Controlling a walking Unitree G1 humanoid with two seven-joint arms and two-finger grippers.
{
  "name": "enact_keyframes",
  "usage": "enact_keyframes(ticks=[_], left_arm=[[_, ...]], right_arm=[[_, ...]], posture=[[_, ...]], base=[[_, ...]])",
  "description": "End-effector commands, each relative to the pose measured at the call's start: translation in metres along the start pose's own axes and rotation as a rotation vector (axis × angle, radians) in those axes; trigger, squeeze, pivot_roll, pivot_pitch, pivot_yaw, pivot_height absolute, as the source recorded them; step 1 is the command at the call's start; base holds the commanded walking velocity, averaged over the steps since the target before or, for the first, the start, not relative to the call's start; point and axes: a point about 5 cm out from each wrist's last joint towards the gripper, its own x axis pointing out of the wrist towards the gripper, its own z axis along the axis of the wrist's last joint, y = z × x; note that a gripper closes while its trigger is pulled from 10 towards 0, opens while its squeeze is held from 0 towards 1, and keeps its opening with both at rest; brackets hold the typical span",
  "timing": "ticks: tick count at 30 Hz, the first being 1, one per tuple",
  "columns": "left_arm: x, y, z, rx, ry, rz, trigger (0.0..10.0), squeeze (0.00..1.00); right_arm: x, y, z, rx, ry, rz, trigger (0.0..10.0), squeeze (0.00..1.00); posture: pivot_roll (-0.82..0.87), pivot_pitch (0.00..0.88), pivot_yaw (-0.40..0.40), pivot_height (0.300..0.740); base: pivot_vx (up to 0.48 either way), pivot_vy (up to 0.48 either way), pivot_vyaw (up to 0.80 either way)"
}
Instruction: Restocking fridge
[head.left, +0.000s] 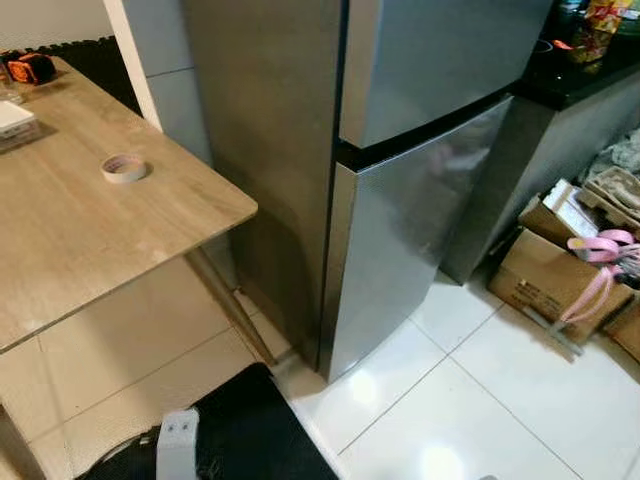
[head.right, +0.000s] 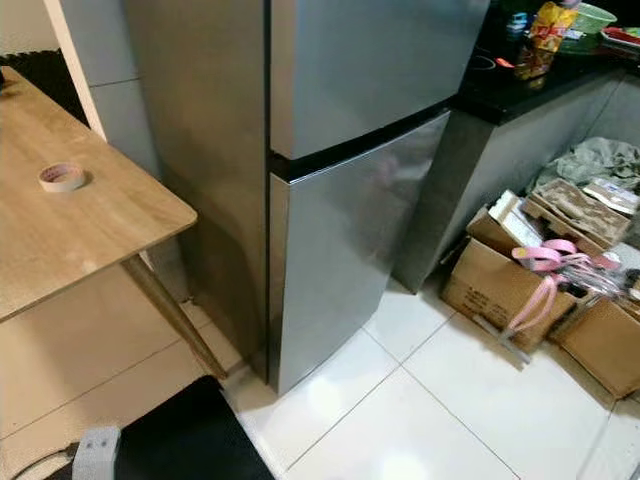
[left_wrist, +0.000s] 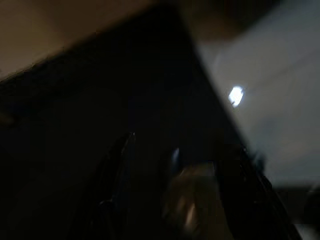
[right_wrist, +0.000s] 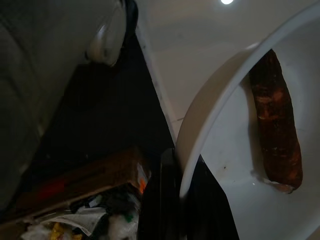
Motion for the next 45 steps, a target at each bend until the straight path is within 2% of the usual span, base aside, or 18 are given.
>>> enact_keyframes(ticks=[1,2,4,5,6,8,10,13,14,18,21,22,23,26,32,40,45], left_arm=[[0.010,-0.016,0.031,-0.007,-0.093,-0.077,10.0,0.00],[0.010,-0.016,0.031,-0.007,-0.093,-0.077,10.0,0.00],[0.016,-0.028,0.078,0.015,-0.213,-0.181,10.0,0.00],[0.016,-0.028,0.078,0.015,-0.213,-0.181,10.0,0.00],[0.017,-0.033,0.094,0.021,-0.258,-0.222,10.0,0.00],[0.017,-0.039,0.108,0.049,-0.297,-0.254,10.0,0.00],[0.018,-0.040,0.108,0.076,-0.290,-0.239,10.0,0.00],[0.019,-0.034,0.087,0.080,-0.197,-0.175,10.0,0.00],[0.018,-0.029,0.065,0.045,-0.111,-0.139,10.0,0.00],[0.017,-0.027,0.057,0.028,-0.080,-0.127,10.0,0.00],[0.007,-0.020,0.005,-0.008,0.080,-0.102,10.0,0.00],[0.007,-0.020,0.005,-0.008,0.080,-0.102,10.0,0.00],[-0.001,-0.017,-0.022,0.002,0.161,-0.082,10.0,0.00],[-0.008,-0.012,-0.042,0.014,0.228,-0.057,10.0,0.00],[-0.017,-0.001,-0.057,0.012,0.278,-0.017,10.0,0.00],[-0.018,0.007,-0.056,0.018,0.274,-0.004,10.0,0.00],[-0.018,0.006,-0.055,0.028,0.273,-0.006,10.0,0.00]], right_arm=[[0.000,-0.002,-0.004,-0.003,0.011,-0.010,10.0,0.00],[0.000,-0.002,-0.004,-0.003,0.011,-0.010,10.0,0.00],[-0.001,-0.003,-0.004,-0.003,0.012,-0.010,10.0,0.00],[-0.001,-0.003,-0.004,-0.003,0.012,-0.010,10.0,0.00],[-0.001,-0.003,-0.004,-0.004,0.011,-0.010,10.0,0.00],[-0.001,-0.003,-0.004,-0.003,0.010,-0.011,10.0,0.00],[0.000,-0.003,-0.004,-0.002,0.009,-0.011,10.0,0.00],[0.000,-0.002,-0.004,0.000,0.008,-0.012,10.0,0.00],[0.000,-0.002,-0.004,0.001,0.009,-0.012,10.0,0.00],[0.000,-0.002,-0.004,0.001,0.009,-0.012,10.0,0.00],[0.000,-0.002,-0.004,-0.001,0.011,-0.011,10.0,0.00],[0.000,-0.002,-0.004,-0.001,0.011,-0.011,10.0,0.00],[0.000,-0.002,-0.004,-0.002,0.011,-0.011,10.0,0.00],[0.000,-0.002,-0.004,-0.006,0.010,-0.012,10.0,0.00],[0.000,-0.002,-0.003,-0.007,0.006,-0.013,10.0,0.00],[0.000,-0.001,-0.002,-0.011,0.006,-0.008,10.0,0.00],[0.000,-0.001,-0.001,-0.012,0.006,-0.006,10.0,0.00]], posture=[[0.04,0.022,-0.071,0.740],[0.04,0.022,-0.071,0.740],[0.04,0.025,-0.071,0.740],[0.04,0.025,-0.071,0.740],[0.04,0.025,-0.071,0.740],[0.04,0.025,-0.071,0.740],[0.04,0.019,-0.064,0.740],[0.03,0.016,-0.062,0.740],[0.03,0.016,-0.062,0.740],[0.03,0.016,-0.062,0.740],[0.03,0.011,-0.060,0.740],[0.03,0.011,-0.060,0.740],[0.03,0.011,-0.060,0.740],[0.03,0.008,-0.066,0.740],[0.03,0.010,-0.065,0.740],[0.05,0.013,-0.061,0.740],[0.05,0.010,-0.061,0.740]], base=[[0.000,0.000,0.00],[0.000,0.000,0.00],[0.000,0.000,0.00],[0.000,0.000,0.00],[0.000,0.000,0.00],[0.000,0.000,0.00],[0.000,0.000,0.00],[0.000,0.000,0.00],[0.000,0.000,0.00],[0.000,0.000,0.00],[0.000,0.000,0.00],[0.000,0.000,0.00],[0.000,0.000,0.00],[0.086,0.000,0.00],[0.290,0.000,0.00],[0.305,0.000,0.00],[0.319,0.000,0.00]])
